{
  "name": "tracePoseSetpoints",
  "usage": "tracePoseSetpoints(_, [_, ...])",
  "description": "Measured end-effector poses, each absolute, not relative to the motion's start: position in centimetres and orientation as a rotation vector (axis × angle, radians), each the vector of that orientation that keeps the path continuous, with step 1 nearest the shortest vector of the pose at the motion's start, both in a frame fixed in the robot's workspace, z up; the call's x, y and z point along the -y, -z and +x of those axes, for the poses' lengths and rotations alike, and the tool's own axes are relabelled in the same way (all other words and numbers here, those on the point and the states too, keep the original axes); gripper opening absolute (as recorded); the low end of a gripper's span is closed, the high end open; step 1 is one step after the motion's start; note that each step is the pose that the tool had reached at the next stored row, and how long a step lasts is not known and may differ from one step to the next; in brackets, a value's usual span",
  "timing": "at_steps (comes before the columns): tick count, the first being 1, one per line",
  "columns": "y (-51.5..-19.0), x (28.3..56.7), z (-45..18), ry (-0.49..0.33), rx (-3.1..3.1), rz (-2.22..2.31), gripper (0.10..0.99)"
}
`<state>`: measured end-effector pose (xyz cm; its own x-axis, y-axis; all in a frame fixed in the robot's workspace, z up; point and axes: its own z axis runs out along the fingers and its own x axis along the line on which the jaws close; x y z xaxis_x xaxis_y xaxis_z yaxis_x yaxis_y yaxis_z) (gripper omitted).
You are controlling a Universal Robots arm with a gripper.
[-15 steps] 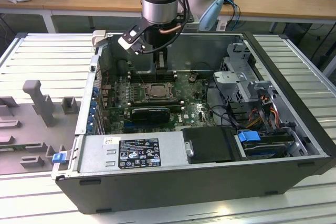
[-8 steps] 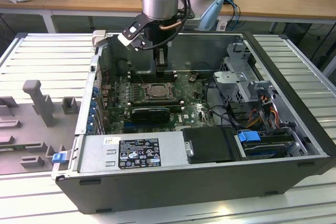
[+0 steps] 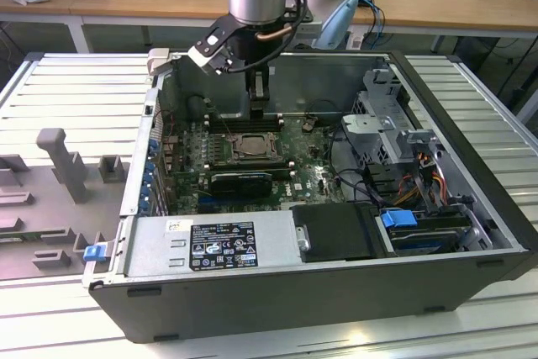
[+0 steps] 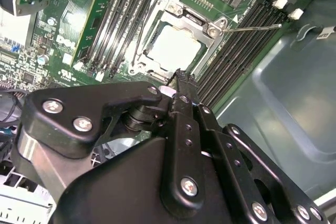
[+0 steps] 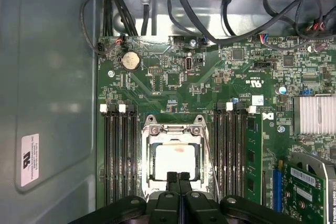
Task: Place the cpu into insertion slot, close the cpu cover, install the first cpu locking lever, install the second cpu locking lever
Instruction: 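Install the first cpu locking lever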
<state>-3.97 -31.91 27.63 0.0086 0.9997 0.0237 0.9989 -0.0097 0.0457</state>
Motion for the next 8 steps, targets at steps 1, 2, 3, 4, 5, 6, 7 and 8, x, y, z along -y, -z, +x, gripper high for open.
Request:
tracePoseSetpoints(1, [-27.63, 31.91, -3.97, -0.077, -2.207, 2.212, 0.106])
tracePoseSetpoints(2, [-27.64, 31.91, -3.97, -0.076, -2.235, 2.185, 0.106])
tracePoseSetpoints(3, [-27.64, 31.91, -3.97, -0.077, -2.247, 2.173, 0.106])
tracePoseSetpoints(4, [-27.64, 31.92, -3.97, -0.077, -2.256, 2.164, 0.106])
tracePoseSetpoints(5, [-27.64, 31.92, -3.97, -0.077, -2.264, 2.156, 0.106])
tracePoseSetpoints(6, [-27.64, 31.92, -3.97, -0.077, -2.267, 2.152, 0.106])
tracePoseSetpoints(7, [-27.64, 31.92, -3.97, -0.077, -2.27, 2.15, 0.106])
tracePoseSetpoints(8, [-27.64, 31.92, -3.97, -0.077, -2.272, 2.148, 0.106])
